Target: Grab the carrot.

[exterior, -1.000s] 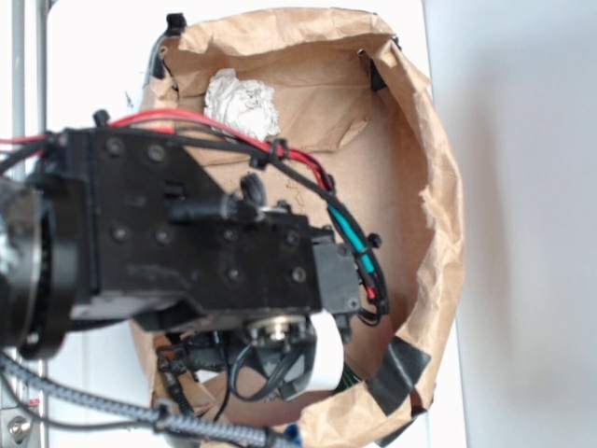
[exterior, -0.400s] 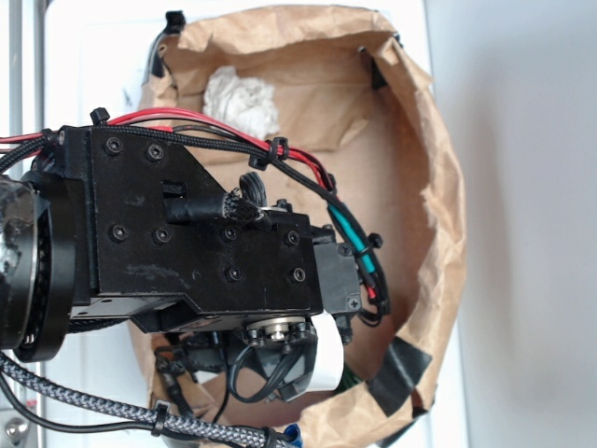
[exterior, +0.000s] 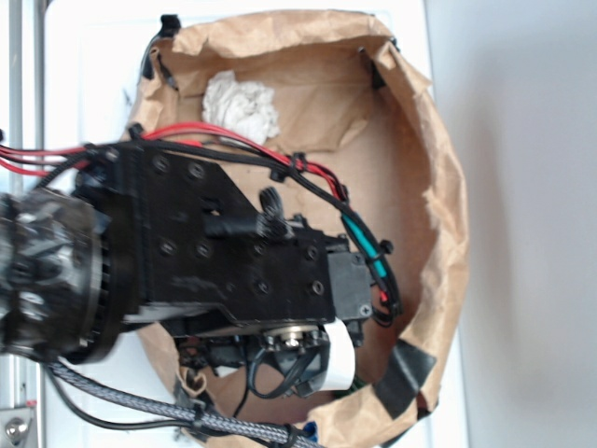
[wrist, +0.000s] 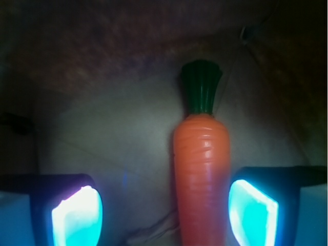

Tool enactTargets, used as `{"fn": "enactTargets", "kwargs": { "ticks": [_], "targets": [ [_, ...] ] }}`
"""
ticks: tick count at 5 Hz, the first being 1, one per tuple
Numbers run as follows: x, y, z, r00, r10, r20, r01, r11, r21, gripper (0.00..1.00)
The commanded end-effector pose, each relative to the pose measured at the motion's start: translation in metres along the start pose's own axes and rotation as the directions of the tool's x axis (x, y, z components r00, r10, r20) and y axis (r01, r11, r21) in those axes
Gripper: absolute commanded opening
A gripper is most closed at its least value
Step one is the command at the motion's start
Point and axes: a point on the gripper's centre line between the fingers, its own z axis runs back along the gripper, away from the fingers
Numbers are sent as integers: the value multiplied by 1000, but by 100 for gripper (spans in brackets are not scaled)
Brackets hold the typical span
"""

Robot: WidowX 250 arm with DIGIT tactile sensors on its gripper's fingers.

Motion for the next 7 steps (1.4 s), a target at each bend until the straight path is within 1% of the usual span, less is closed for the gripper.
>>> {"fn": "enactTargets", "kwargs": {
  "ticks": [1,2,3,4,5,6,7],
  "targets": [
    [9,1,-26,997,-37,-71,42,997,69,100],
    [9,7,-38,998,-29,-59,33,997,67,100],
    [11,10,-40,998,-21,-60,27,994,104,0],
    [12,14,-31,999,-14,-42,18,995,101,0],
    [11,23,-19,1000,10,-8,-9,996,94,0],
    [3,37,4,988,149,28,-150,987,53,0],
    [-17,51,30,920,393,9,-392,917,73,0]
  ]
}}
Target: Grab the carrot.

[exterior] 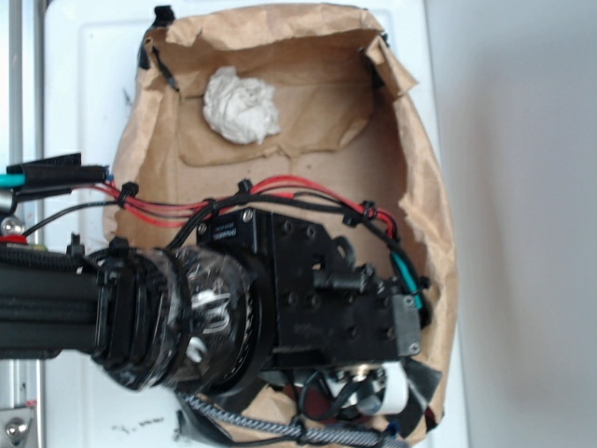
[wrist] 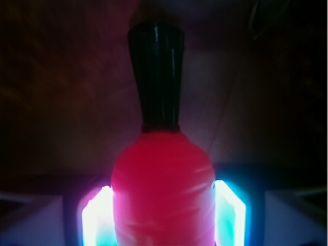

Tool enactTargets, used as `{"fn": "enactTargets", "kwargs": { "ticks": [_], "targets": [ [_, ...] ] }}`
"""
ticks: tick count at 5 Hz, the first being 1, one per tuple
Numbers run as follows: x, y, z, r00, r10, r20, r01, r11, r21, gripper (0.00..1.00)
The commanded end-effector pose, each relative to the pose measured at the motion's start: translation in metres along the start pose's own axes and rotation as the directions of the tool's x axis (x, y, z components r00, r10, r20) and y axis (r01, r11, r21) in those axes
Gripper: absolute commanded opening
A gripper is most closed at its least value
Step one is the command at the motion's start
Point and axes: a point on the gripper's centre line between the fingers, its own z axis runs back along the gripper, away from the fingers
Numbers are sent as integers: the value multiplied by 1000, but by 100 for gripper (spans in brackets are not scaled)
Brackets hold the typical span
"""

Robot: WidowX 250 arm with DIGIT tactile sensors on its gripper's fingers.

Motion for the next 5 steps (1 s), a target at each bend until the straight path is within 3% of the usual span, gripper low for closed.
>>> {"fn": "enactTargets", "kwargs": {
  "ticks": [1,2,3,4,5],
  "targets": [
    [-20,25,73,889,457,3,-449,872,195,0],
    [-26,25,93,755,656,-9,-630,728,269,0],
    [-26,14,120,580,815,22,-770,538,343,0],
    [-27,18,146,493,869,41,-841,464,277,0],
    [-31,26,168,490,871,33,-857,475,199,0]
  ]
}}
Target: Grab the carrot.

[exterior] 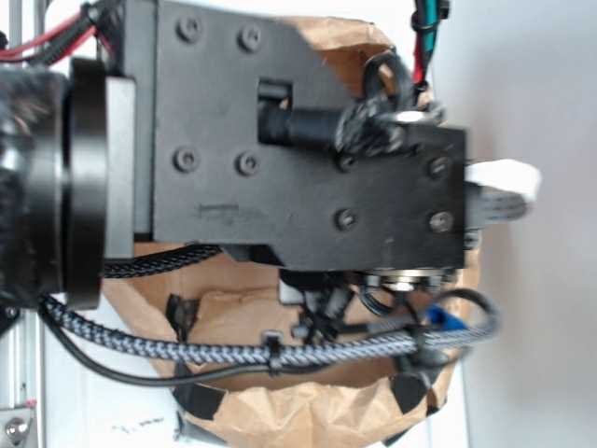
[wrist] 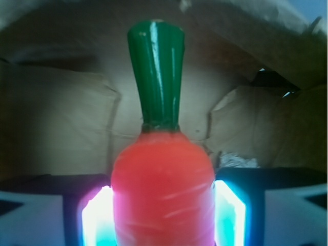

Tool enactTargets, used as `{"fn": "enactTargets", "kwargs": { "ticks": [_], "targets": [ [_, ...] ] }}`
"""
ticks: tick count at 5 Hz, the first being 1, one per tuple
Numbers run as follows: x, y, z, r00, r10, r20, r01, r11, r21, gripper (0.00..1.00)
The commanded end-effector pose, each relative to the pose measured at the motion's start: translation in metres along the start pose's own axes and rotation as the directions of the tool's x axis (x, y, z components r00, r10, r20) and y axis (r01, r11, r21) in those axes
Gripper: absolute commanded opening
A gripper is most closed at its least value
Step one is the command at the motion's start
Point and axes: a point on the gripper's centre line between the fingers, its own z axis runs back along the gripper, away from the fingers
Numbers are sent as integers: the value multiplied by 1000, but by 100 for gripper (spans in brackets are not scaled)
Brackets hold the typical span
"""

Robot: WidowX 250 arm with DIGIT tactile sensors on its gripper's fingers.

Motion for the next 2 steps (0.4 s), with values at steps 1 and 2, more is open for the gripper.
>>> {"fn": "enactTargets", "kwargs": {
  "ticks": [1,2],
  "targets": [
    [6,5,62,994,-14,106,25,994,-102,0],
    [4,2,63,990,-52,128,65,993,-98,0]
  ]
}}
